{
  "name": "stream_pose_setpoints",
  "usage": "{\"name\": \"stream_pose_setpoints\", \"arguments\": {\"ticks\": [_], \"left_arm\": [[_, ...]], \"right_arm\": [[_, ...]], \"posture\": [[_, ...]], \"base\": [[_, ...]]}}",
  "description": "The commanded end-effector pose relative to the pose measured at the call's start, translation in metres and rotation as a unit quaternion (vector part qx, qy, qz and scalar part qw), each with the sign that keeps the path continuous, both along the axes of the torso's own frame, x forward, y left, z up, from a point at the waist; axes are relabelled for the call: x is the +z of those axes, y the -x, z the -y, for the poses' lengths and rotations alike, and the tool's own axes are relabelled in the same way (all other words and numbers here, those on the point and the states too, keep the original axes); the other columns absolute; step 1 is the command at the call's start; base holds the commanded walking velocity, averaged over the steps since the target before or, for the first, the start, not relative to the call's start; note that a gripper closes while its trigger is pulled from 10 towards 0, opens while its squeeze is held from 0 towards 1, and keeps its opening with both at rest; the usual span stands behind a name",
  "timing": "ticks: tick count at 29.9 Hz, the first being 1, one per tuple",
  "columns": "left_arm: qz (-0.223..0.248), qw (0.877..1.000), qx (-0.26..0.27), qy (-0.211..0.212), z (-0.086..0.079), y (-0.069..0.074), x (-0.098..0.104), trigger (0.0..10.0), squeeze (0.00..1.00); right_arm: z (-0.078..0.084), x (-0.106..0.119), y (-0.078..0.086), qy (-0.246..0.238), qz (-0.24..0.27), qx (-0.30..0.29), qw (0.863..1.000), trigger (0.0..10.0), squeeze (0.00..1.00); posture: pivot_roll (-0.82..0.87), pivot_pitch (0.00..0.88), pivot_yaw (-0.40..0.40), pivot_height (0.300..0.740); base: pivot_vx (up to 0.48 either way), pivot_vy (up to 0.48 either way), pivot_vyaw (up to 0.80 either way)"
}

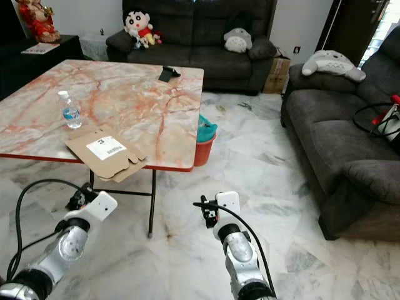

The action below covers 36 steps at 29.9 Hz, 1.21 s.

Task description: Picking trash to rubbish bin

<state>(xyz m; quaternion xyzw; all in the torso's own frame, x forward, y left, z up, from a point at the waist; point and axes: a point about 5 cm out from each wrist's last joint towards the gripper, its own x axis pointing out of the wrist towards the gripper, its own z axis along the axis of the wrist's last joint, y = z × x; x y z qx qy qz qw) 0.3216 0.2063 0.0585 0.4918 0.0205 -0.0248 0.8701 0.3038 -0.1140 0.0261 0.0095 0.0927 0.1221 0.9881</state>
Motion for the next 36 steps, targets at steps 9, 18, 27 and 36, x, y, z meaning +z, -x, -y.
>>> {"name": "stream_pose_setpoints", "arguments": {"ticks": [9,18,27,36], "left_arm": [[0.005,0.998,-0.053,-0.043,0.024,-0.009,0.005,10.0,0.00],[-0.008,0.998,-0.050,-0.044,0.028,-0.005,-0.003,10.0,0.00],[-0.015,0.998,-0.033,-0.047,0.021,-0.004,-0.005,10.0,0.00],[-0.011,0.998,-0.032,-0.046,0.022,-0.005,-0.003,10.0,0.00]], "right_arm": [[-0.004,0.003,-0.001,-0.008,0.008,-0.001,1.000,10.0,0.00],[-0.002,0.001,0.000,-0.006,0.005,-0.002,1.000,10.0,0.00],[-0.001,0.001,0.000,-0.003,0.001,-0.005,1.000,10.0,0.00],[0.002,0.000,0.000,-0.003,-0.001,-0.008,1.000,10.0,0.00]], "posture": [[0.14,0.000,-0.044,0.740],[0.14,0.000,-0.047,0.740],[0.14,0.000,-0.051,0.740],[0.14,0.000,-0.051,0.740]], "base": [[0.000,0.000,0.00],[0.029,0.000,0.00],[0.310,0.000,0.00],[0.332,0.000,0.00]]}}
